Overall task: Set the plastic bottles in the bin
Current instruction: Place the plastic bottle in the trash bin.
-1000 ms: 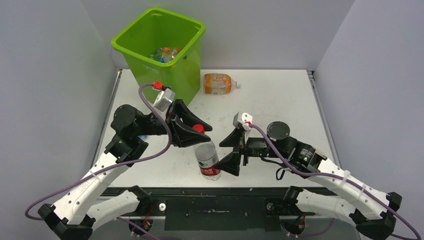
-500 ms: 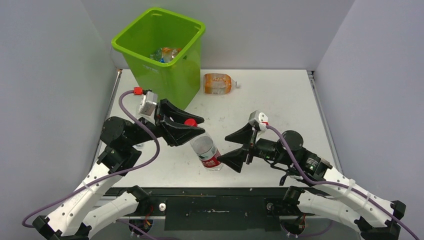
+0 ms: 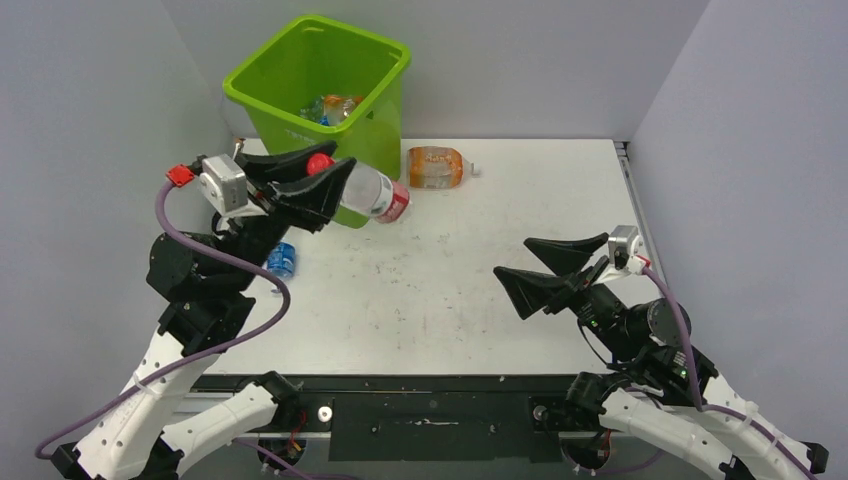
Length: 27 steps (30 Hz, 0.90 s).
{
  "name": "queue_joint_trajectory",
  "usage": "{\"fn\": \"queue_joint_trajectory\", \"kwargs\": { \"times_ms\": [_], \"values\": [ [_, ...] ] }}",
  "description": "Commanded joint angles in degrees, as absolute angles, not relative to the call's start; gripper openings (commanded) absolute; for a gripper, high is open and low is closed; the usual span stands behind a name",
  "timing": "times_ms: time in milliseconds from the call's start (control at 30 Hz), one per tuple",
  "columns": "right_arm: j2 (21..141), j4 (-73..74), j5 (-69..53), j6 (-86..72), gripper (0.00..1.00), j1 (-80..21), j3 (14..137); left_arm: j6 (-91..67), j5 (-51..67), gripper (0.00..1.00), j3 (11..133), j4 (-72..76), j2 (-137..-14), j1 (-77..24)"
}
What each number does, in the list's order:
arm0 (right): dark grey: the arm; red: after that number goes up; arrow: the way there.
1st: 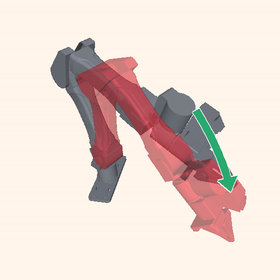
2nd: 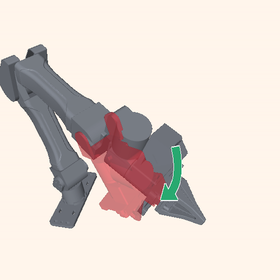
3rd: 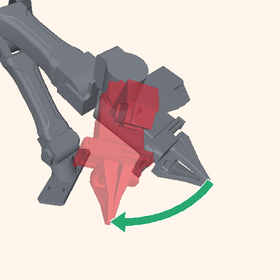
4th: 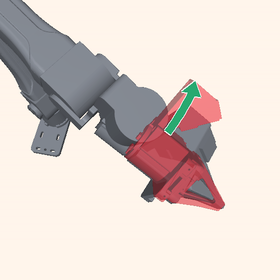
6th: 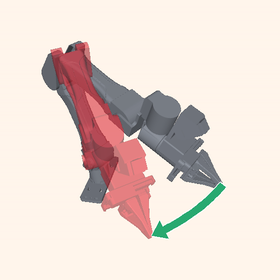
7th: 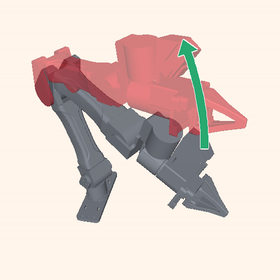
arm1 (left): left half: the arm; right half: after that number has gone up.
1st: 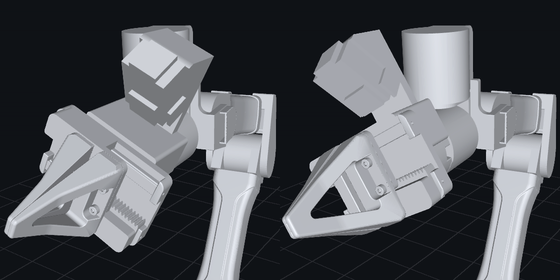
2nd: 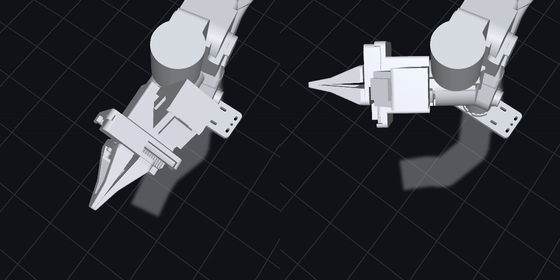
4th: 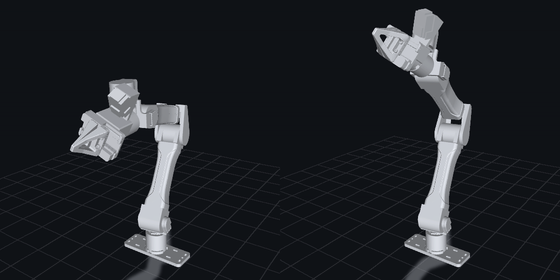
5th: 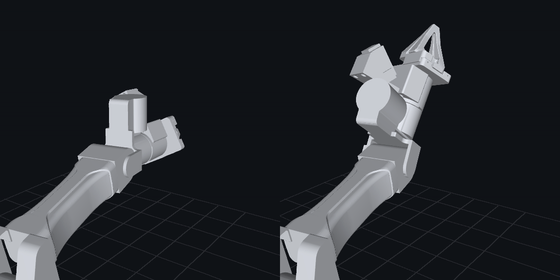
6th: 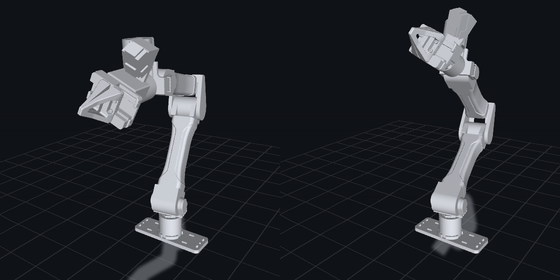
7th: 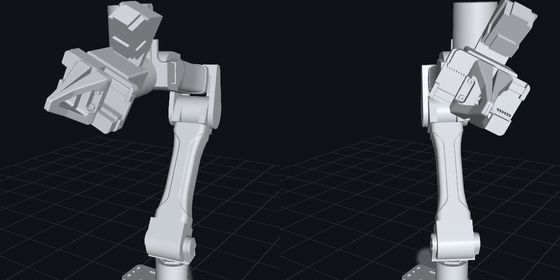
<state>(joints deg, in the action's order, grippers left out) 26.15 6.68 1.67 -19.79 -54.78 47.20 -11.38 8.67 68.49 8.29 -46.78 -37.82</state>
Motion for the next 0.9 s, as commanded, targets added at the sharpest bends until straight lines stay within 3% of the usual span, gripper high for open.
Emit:
{"fn": "queue_joint_trajectory", "kwargs": {
  "times_ms": [0,200,467,867],
  "values": [
    [24.57,6.37,14.28,-20.64,0.90,-54.60,44.37,-0.71,-5.82,0.00,74.91,16.94,-50.27,-37.88],
    [21.27,10.67,31.51,-22.20,0.90,-54.60,43.49,9.47,-17.56,0.00,83.33,22.34,-58.38,-37.63],
    [17.89,12.83,37.71,-24.84,0.90,-54.66,40.55,16.32,-27.24,0.00,91.00,29.34,-68.25,-32.51],
    [19.16,13.39,34.41,-29.09,0.90,-54.67,35.81,0.97,-13.21,0.00,104.54,27.19,-84.25,-19.10]
  ]
}}
